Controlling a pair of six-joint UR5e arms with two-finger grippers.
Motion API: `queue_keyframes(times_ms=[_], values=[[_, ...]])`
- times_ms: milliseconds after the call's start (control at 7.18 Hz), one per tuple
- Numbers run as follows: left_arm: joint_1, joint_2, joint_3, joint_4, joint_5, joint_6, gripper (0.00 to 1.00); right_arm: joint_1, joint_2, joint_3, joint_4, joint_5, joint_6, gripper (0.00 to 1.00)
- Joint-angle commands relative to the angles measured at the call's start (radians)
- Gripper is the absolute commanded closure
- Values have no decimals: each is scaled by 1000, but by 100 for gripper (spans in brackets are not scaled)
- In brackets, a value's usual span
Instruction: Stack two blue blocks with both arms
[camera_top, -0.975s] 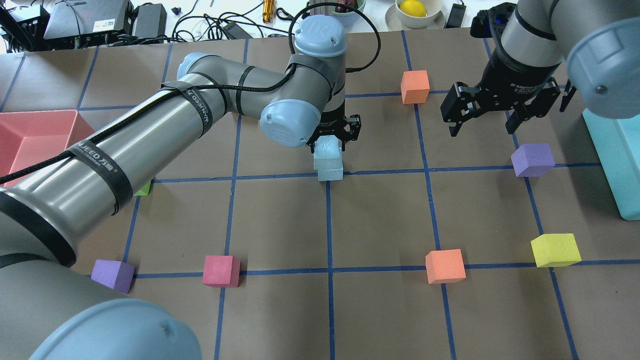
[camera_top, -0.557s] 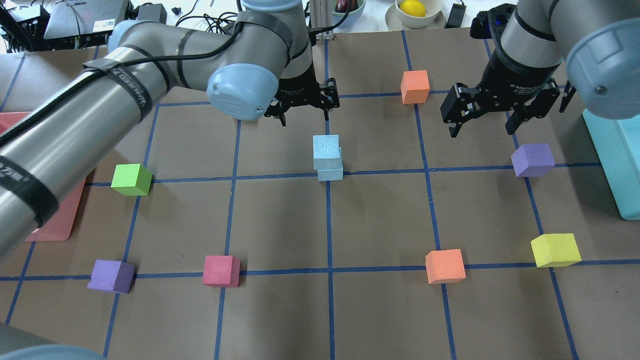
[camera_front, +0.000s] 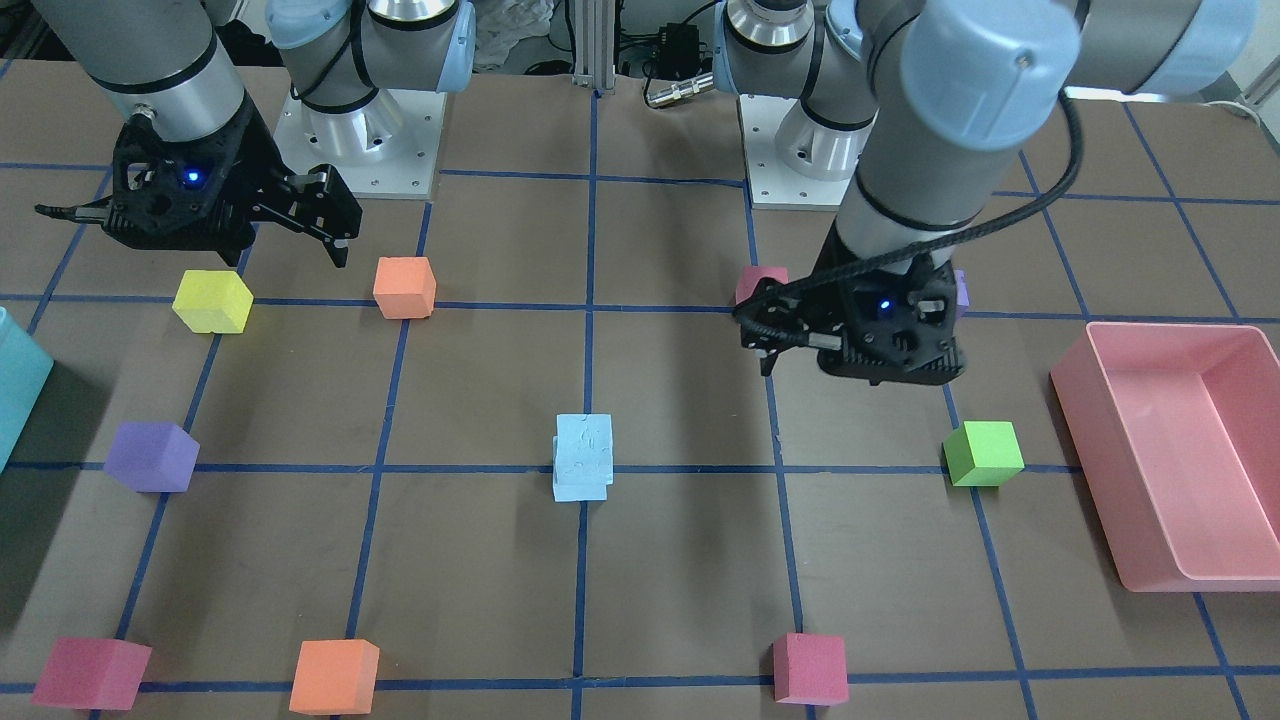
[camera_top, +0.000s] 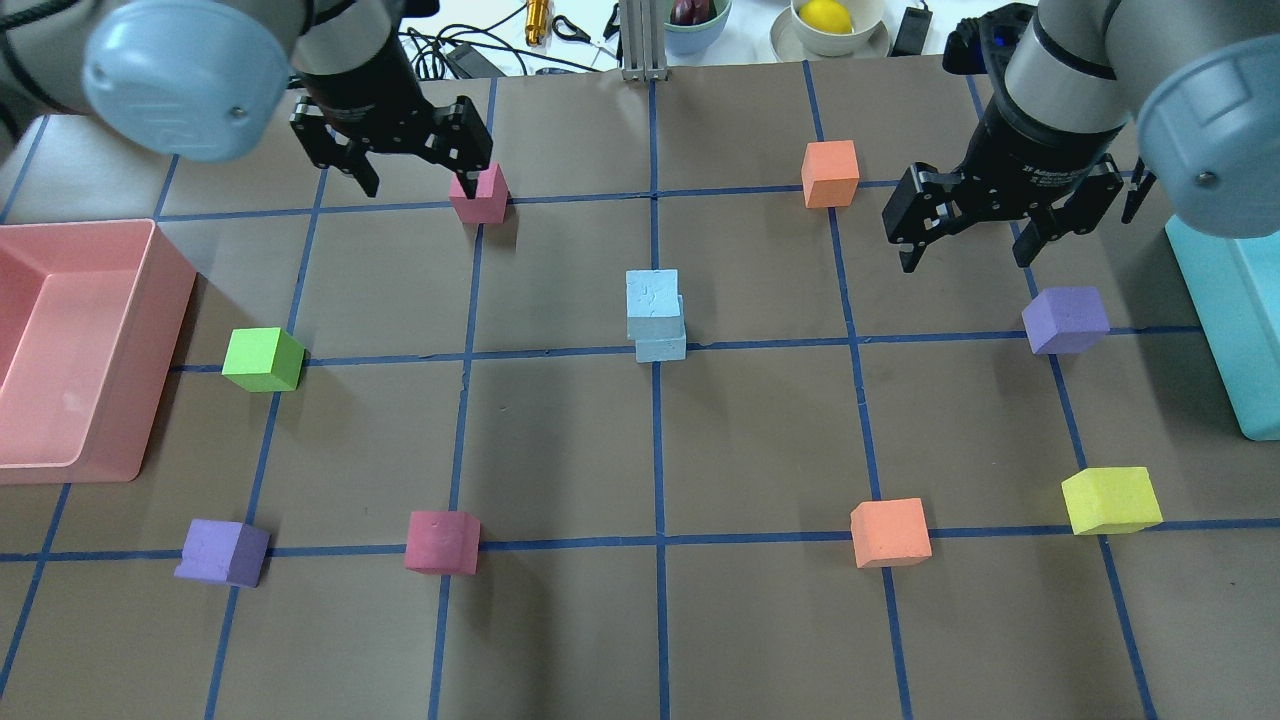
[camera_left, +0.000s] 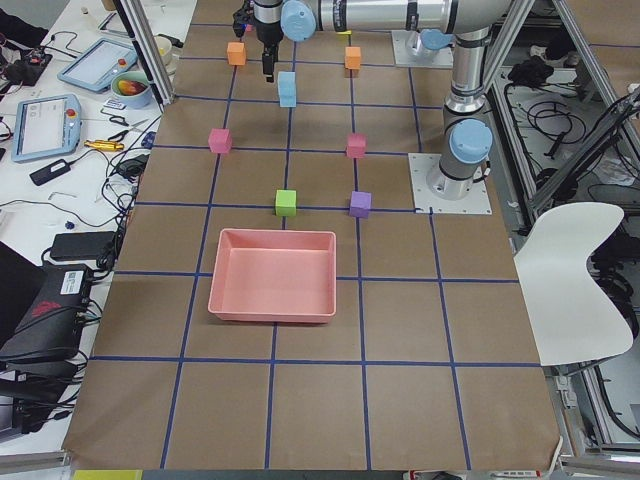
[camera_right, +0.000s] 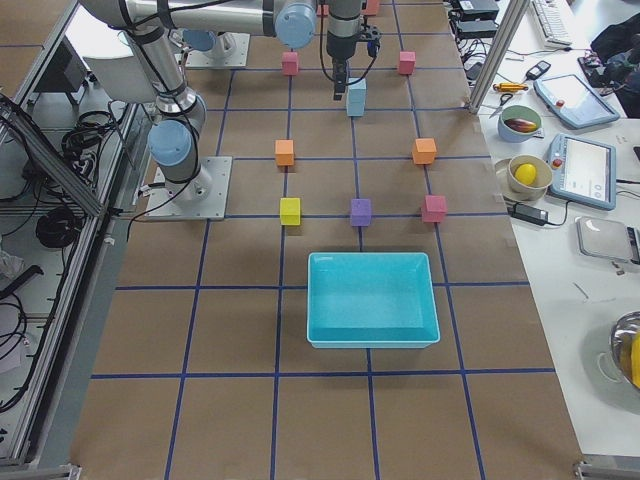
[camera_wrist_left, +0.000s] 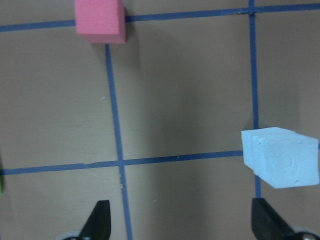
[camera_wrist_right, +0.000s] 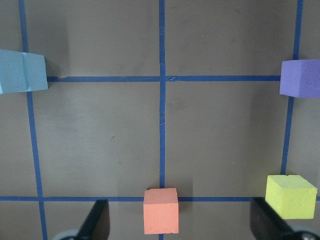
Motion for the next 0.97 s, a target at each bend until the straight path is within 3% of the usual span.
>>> queue_keyframes(times_ms=[0,835], values=[[56,110,-19,-56,33,79,0,1,-1,-1,0,0,1,0],[55,137,-26,-45,20,80,0,1,-1,-4,0,1,10,0]])
